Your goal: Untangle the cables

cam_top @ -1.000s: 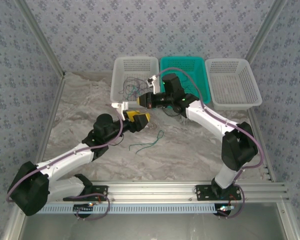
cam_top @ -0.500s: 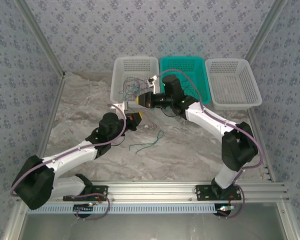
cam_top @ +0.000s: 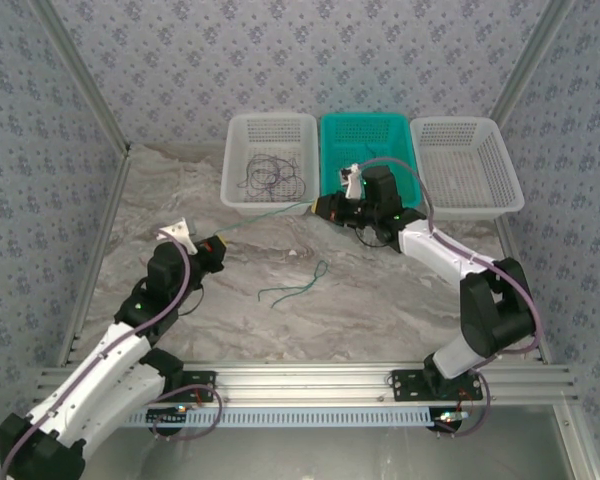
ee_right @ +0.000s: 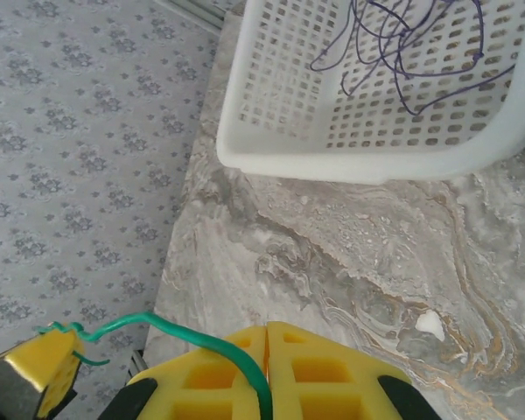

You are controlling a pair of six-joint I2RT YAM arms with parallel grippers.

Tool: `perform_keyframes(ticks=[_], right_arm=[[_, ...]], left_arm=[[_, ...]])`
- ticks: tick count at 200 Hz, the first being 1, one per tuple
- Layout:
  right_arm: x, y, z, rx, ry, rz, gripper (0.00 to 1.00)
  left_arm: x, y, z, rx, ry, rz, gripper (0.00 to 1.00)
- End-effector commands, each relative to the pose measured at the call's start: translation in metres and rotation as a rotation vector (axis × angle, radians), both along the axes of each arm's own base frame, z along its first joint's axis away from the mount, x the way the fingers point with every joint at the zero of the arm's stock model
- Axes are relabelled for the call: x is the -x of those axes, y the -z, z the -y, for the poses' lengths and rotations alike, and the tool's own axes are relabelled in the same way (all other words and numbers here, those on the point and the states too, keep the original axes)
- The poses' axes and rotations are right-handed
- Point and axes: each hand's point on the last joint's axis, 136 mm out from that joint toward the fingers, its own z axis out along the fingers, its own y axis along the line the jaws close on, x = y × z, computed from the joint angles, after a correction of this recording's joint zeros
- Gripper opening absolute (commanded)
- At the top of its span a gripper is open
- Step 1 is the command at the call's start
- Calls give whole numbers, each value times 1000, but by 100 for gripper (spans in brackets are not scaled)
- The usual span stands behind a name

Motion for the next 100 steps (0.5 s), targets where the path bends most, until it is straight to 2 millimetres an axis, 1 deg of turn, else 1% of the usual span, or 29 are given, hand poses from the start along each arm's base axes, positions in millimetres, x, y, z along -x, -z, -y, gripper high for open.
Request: perform_keyframes(ticks=[1, 15, 28, 31, 33, 43, 47, 53, 54, 56, 64, 74, 100], right_arm=[[-34, -33, 32, -8, 156, 81, 0], [-37, -46, 32, -26, 158, 101, 0], [-40, -59, 34, -38, 167, 124, 0], [-41, -62, 35, -41, 171, 131, 0], [-42, -65, 37, -42, 177, 136, 0], [-46, -74, 43, -43, 197, 158, 0], [-48, -75, 46, -38, 204, 162, 0], [-50, -74, 53, -25, 223, 163, 0], [-52, -82, 54, -30, 226, 178, 0], [-54, -88, 56, -32, 234, 189, 0], [-61, -93, 70, -20, 274, 199, 0], [-69, -97, 88, -14, 333, 205, 0], [-96, -105, 153, -26, 545, 199, 0]], left_arm=[[-7, 0, -15, -67, -45, 1, 0], [-10, -17, 9, -22, 72, 68, 0], [-8, -34, 31, 13, 192, 135, 11], [-7, -38, 36, 21, 216, 150, 15], [-6, -41, 38, 21, 230, 160, 16], [-2, -52, 46, 23, 282, 205, 33], [0, -56, 48, 19, 298, 220, 40], [3, -61, 50, 10, 318, 238, 48], [4, -62, 51, 8, 321, 241, 49], [5, -63, 51, 5, 325, 245, 51], [9, -69, 53, -9, 347, 262, 56], [16, -76, 57, -21, 388, 281, 58], [39, -90, 76, -42, 527, 322, 62]])
